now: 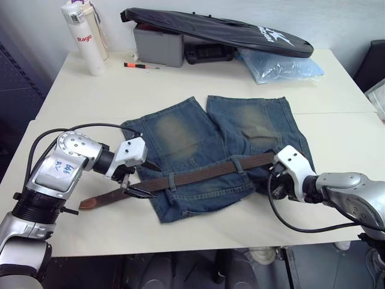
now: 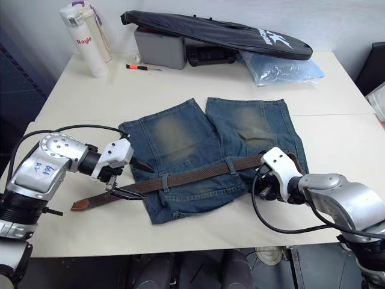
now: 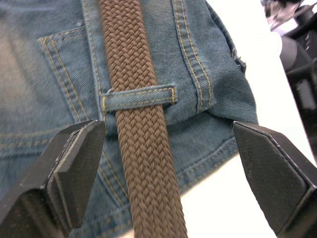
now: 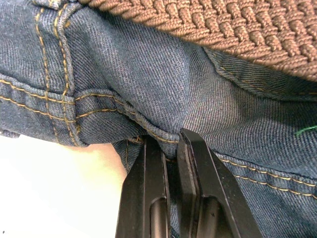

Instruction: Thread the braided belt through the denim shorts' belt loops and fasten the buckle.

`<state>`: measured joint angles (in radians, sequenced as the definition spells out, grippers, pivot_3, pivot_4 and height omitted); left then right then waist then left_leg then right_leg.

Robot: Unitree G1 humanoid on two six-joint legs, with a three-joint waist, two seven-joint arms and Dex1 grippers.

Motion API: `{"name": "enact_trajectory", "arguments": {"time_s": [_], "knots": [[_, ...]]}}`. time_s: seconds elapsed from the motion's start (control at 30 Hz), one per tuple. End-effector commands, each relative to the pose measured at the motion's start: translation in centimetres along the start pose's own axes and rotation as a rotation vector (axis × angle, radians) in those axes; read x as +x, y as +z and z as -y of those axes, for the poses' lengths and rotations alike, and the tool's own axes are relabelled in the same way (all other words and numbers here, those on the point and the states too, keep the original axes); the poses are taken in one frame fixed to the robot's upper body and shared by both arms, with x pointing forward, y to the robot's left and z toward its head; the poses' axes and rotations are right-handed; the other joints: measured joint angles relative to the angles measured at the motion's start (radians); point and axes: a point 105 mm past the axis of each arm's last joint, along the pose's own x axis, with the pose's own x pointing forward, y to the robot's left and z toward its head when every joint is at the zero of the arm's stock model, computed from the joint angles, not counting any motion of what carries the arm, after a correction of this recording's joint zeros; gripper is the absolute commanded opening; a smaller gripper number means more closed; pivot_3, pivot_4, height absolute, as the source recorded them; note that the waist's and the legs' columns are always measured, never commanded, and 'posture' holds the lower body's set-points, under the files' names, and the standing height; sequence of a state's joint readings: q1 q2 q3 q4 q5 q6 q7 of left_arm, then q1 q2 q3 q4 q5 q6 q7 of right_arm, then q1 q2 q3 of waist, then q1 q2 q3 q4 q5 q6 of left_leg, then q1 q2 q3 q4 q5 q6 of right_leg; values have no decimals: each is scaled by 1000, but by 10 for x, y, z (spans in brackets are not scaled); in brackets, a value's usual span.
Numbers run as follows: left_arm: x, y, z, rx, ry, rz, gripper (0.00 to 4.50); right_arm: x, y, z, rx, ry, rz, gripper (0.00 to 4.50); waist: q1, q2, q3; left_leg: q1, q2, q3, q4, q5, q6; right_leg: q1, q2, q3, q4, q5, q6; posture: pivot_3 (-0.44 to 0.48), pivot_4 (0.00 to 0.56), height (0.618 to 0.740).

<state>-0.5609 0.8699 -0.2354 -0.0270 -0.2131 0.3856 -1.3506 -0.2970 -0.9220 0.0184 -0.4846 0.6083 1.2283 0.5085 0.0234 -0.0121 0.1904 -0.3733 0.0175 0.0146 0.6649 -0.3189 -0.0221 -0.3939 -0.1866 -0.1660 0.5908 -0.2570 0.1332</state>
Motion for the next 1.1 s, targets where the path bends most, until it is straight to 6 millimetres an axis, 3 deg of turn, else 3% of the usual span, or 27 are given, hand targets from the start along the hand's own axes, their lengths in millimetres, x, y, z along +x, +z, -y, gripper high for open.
{"name": "enact_trajectory", "arguments": {"time_s": [0.03,0.07,0.13,0.2,0.4,0.63,0.83,0.93,1.1], "knots": [[2,-3,1,51,7,-32,3968,3,-7,-1,20,0,-33,0,0,0,0,0,0,0,0,0,0,0,0,0,0,0,0,0,150,740],[2,-5,1,53,6,-35,3772,3,-6,-2,21,0,-33,0,0,0,0,0,0,1,0,0,0,0,0,0,0,0,0,0,150,740],[4,-8,1,55,5,-45,2728,3,-6,-2,22,0,-32,0,0,0,0,1,0,2,0,-1,0,0,0,2,0,0,0,0,150,740],[5,-12,0,66,9,-59,2276,3,-6,-2,21,-1,-31,0,0,0,0,1,1,2,0,-1,0,0,1,2,0,0,0,0,150,740],[9,-16,-3,73,22,-50,127,3,-7,0,16,-12,-36,0,-1,0,0,2,1,4,0,-2,1,0,1,4,0,0,0,0,150,740],[-3,-23,-6,60,48,-66,127,4,-8,1,21,-13,-38,0,0,0,0,2,1,5,0,-2,1,-1,1,4,0,0,0,0,150,740],[-10,4,-11,-93,90,132,127,4,-8,1,15,-6,-33,0,0,0,0,2,1,5,0,-2,1,-1,1,5,0,0,0,0,150,740],[-17,7,-7,-146,65,159,823,5,-7,0,8,-1,-26,0,-2,0,0,2,1,5,0,-2,1,-1,1,5,0,0,0,0,150,740],[-23,8,-9,-180,72,152,2858,1,12,-10,-51,60,68,0,-3,0,0,3,2,5,0,-2,1,-1,2,5,0,0,0,0,150,740]]}}
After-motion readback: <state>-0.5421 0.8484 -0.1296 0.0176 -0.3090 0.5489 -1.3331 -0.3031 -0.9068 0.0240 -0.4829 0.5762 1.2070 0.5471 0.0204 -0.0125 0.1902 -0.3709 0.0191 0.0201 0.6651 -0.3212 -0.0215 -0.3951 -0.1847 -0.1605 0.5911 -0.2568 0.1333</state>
